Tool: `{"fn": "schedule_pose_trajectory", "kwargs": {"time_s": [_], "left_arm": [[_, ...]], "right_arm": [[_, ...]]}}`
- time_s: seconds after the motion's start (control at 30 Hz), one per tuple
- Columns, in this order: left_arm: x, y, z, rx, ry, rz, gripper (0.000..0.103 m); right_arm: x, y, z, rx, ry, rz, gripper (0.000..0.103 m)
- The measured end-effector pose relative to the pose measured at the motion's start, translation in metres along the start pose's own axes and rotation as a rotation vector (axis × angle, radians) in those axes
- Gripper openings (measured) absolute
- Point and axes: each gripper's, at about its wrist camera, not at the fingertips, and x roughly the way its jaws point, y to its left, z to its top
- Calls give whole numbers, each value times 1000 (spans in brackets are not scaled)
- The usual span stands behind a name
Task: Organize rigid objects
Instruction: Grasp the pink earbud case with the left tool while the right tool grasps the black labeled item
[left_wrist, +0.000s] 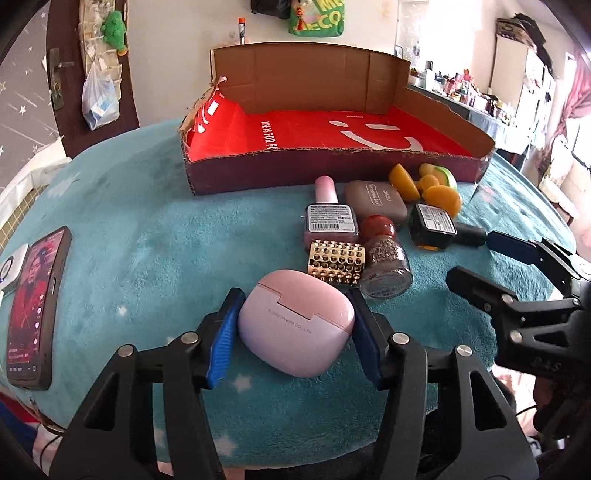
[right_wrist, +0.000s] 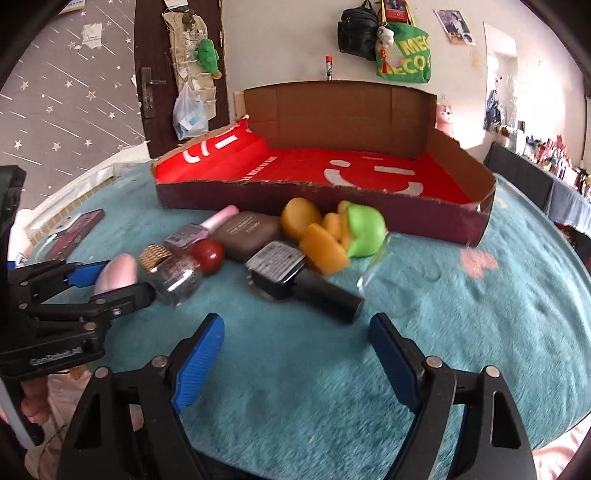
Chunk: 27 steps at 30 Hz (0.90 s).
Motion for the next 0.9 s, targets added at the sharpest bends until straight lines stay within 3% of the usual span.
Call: {"fn": "schedule_pose_trajectory", "kwargs": {"time_s": [0.2,0.33,0.47,0.6,0.7,0.77,0.9], "left_arm": [[4,-4,2,0,-10,31,54],[4,-4,1,-1,-11,30,54],[4,-5,0,2,-14,32,54],[3,-7,-1,2,-16,40,54],[1,-10,-2,6,-18,43,54],[0,-11,-2,11,-17,43,54],[2,-10,-1,9,-14,42,54]], "right_arm": [[14,-9,11,36,12,0,82],[20,-12,16,87,13,20,87],[21,-7,15,66,11,1,86],[15,-7,12,50,16,4,61],[4,-11,8,79,27,81,51],[1,-8,6,67,36,116,51],[9,-6,10,10,19,109,57]]}}
